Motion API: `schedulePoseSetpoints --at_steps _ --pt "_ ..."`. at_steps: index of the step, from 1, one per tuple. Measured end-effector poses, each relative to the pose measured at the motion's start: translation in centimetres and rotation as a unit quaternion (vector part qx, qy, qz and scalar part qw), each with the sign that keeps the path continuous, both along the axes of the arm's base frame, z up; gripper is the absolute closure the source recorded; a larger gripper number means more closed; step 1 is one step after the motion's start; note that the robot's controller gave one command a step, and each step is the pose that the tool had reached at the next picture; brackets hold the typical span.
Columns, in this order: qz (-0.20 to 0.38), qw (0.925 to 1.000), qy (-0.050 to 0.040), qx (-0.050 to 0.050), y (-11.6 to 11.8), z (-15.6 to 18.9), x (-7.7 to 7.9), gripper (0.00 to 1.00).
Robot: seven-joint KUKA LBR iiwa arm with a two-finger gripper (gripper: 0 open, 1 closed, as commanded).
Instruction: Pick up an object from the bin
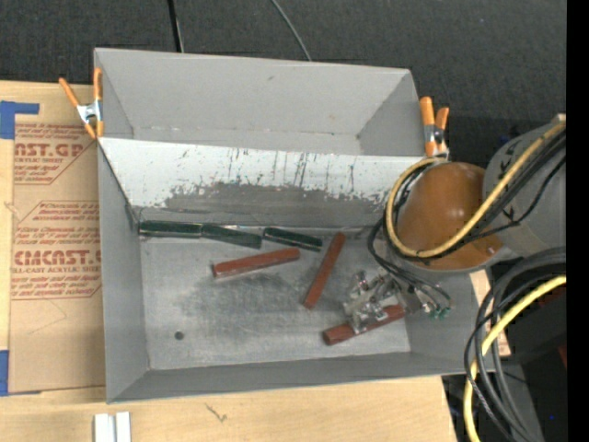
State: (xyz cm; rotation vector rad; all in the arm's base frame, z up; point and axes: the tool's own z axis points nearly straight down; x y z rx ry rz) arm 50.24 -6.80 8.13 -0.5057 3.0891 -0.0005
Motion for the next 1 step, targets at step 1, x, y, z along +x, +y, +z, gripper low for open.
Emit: schedulePoseSetpoints --at_steps 1 --pt "0.000 1.0000 -0.0082 0.002 0.22 -0.13 0.31 0.00"
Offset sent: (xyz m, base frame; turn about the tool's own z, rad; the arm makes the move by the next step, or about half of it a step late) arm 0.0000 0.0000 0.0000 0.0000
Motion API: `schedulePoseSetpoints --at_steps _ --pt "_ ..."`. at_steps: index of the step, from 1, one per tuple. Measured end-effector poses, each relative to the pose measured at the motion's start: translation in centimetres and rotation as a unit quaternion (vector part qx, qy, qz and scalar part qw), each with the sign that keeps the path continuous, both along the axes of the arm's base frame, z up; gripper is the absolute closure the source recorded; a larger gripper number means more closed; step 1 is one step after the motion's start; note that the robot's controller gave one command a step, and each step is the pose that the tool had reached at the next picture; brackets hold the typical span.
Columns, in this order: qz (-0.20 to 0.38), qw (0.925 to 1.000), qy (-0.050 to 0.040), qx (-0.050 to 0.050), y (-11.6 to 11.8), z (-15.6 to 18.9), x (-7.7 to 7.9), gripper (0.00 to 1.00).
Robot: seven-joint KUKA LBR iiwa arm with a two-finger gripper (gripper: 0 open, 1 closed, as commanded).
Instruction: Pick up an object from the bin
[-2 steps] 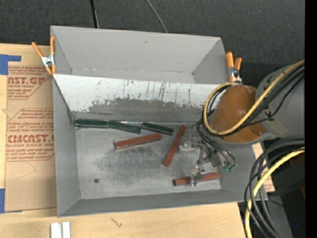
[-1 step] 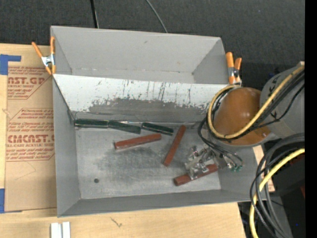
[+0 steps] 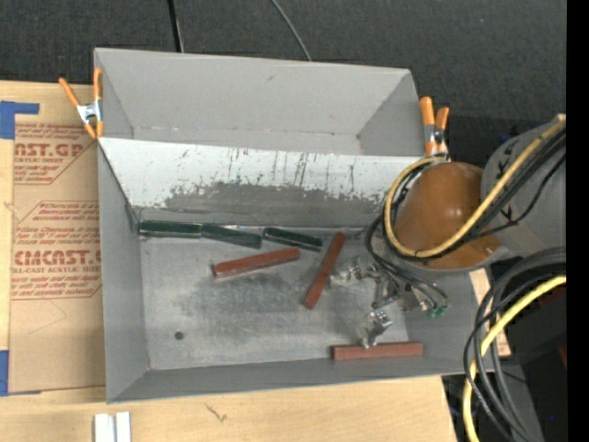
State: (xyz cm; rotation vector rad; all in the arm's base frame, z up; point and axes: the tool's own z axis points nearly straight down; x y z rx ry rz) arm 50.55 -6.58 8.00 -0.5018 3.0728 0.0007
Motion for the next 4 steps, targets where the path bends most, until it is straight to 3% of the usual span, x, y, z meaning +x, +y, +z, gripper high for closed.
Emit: schedulePoseSetpoints --at_steps 1,2,3,4 --pt "0.000 1.0000 0.0019 -0.001 -0.1 -0.1 -0.1 0.00" --pt "0.004 0.9999 0.0143 -0.003 2.1 1.9 5.1 0.00" --pt "0.009 0.9999 0.0135 -0.002 9.8 1.3 3.5 1.00" --pt "0.009 0.9999 0.0135 -0.002 9.8 1.3 3.5 0.00"
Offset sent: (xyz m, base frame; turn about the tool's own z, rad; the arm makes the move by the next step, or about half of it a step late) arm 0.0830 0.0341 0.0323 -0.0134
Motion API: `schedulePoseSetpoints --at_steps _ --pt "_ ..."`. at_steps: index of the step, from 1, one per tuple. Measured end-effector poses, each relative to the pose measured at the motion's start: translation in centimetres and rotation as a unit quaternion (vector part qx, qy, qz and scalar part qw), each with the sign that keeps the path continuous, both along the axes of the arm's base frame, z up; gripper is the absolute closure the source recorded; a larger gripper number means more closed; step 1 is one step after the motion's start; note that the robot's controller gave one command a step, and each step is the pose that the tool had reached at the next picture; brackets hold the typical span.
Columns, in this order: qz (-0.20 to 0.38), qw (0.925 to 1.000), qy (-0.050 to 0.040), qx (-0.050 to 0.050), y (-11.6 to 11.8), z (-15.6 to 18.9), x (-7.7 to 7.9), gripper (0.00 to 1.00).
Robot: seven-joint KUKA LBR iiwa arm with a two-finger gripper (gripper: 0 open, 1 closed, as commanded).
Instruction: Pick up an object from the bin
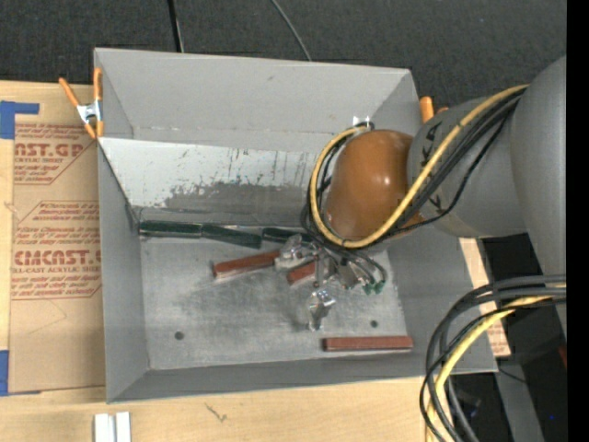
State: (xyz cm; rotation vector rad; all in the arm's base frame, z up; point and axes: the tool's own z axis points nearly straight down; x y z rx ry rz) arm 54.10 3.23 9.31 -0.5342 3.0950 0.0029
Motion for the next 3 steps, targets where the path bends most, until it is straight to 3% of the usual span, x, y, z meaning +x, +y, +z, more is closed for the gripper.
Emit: schedulePoseSetpoints --at_steps 1,2,3 --pt "0.000 1.0000 0.0000 0.000 0.0 0.0 0.0 0.00" --pt "0.043 0.9991 -0.0018 -0.001 -5.2 -1.1 4.4 1.00" --pt "0.043 0.9991 -0.0018 -0.001 -5.2 -1.1 4.4 1.00"
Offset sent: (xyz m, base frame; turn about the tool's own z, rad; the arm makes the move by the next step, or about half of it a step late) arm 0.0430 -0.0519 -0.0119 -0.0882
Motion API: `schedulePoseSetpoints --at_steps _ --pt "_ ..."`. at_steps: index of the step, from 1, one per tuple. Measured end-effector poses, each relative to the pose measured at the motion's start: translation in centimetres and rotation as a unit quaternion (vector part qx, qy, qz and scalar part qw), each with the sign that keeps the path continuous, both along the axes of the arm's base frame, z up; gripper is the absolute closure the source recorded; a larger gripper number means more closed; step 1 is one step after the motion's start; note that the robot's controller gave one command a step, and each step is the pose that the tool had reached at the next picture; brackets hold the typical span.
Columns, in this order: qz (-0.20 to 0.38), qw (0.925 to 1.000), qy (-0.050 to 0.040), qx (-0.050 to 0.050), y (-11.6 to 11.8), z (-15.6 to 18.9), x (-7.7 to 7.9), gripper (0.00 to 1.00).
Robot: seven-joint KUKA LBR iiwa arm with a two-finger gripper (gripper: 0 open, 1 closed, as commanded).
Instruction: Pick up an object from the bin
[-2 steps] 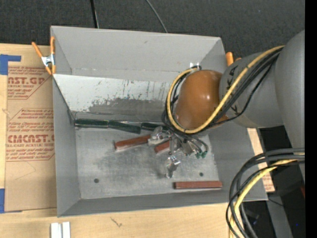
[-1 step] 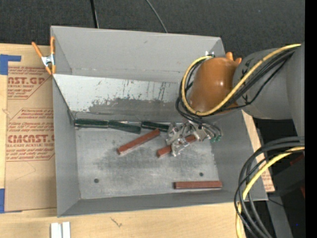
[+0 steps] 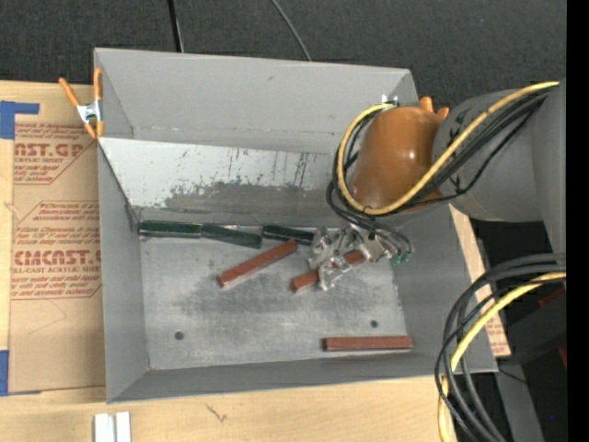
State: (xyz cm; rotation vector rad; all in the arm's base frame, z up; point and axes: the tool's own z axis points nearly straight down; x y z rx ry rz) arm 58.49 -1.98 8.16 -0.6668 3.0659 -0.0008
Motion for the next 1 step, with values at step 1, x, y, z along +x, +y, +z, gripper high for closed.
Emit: schedulePoseSetpoints --at_steps 1 --pt "0.025 0.9997 0.0000 0.000 -0.28 14.90 0.25 1.00"
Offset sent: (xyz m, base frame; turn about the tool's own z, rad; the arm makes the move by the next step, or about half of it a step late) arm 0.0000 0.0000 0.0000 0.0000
